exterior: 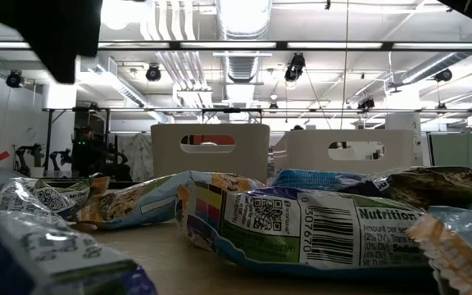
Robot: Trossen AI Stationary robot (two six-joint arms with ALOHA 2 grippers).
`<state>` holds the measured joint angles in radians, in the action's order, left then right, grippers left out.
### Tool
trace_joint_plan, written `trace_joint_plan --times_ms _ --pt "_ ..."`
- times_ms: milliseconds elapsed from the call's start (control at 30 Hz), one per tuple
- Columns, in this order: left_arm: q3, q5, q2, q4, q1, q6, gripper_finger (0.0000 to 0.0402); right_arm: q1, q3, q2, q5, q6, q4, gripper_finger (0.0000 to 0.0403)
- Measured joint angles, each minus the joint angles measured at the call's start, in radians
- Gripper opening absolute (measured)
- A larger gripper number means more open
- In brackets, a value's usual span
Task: Pick and place Granola Bars by type
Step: Put the orange granola bar into the white bin
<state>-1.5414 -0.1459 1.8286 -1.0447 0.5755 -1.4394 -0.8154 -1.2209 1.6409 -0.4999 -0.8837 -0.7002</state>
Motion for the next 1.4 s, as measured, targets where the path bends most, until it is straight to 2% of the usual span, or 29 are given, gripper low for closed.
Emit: trace_joint_plan --times_ms 333,633,1067,1200,1400 --pt "0.173 0.031 0.004 0.225 0.000 -0.109 0.0190 0.000 0.000 0.000 0.001 0.000 0.000 0.0009" --pt "0.187 0.066 0.073 0.287 0.000 -0.108 0.0190 0.000 0.000 0.000 0.002 0.005 -0.003 0.0009" --pt "0.171 0.102 0.148 0.282 0.000 -0.107 0.0188 0.000 0.000 0.000 0.002 0.005 -0.023 0.0009" --pt "0.171 0.114 0.148 0.270 -0.001 -0.106 0.0162 0.000 0.000 0.000 0.002 0.005 -0.027 0.0009" --pt "0.172 0.121 0.149 0.255 -0.002 -0.086 0.0087 0.000 0.000 0.000 0.002 0.005 -0.027 0.0009"
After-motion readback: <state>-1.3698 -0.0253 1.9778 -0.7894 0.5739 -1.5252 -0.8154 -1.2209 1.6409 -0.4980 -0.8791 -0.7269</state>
